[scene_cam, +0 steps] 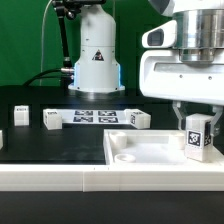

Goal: Assemble one leg

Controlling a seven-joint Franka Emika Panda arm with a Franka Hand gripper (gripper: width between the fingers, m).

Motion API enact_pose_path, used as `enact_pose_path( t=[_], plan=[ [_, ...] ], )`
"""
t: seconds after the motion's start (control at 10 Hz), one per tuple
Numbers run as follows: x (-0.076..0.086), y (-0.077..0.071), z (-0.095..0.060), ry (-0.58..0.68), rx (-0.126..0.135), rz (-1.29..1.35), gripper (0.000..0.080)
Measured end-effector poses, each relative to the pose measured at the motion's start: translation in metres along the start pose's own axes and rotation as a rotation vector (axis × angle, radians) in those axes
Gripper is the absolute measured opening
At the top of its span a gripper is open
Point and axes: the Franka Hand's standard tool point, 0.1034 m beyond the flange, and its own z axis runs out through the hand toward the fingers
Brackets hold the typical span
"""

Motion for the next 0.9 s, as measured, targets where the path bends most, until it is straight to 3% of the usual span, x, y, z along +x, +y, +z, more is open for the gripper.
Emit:
enact_pose_path(
  t=[0.3, 0.4, 0.5, 0.6, 0.7, 0.9],
  plan=[
    [0.0001, 0.0007, 0.0001, 0.004, -0.005, 0.185, 0.0292],
    [-0.0006, 0.0005, 0.0004, 0.001, -0.005, 0.220, 0.0386],
    [-0.0018, 0.0001, 0.0005, 0.000, -0.004, 0.236, 0.0386],
    [-0.0019, 0.0001, 0.0006, 0.000, -0.004, 0.218, 0.0524],
    [-0.0020, 0.0001, 0.0006, 0.000, -0.004, 0.179, 0.0611],
    [-0.0037, -0.0025, -0.0008, 0.002, 0.003, 0.058, 0.0642]
  ],
)
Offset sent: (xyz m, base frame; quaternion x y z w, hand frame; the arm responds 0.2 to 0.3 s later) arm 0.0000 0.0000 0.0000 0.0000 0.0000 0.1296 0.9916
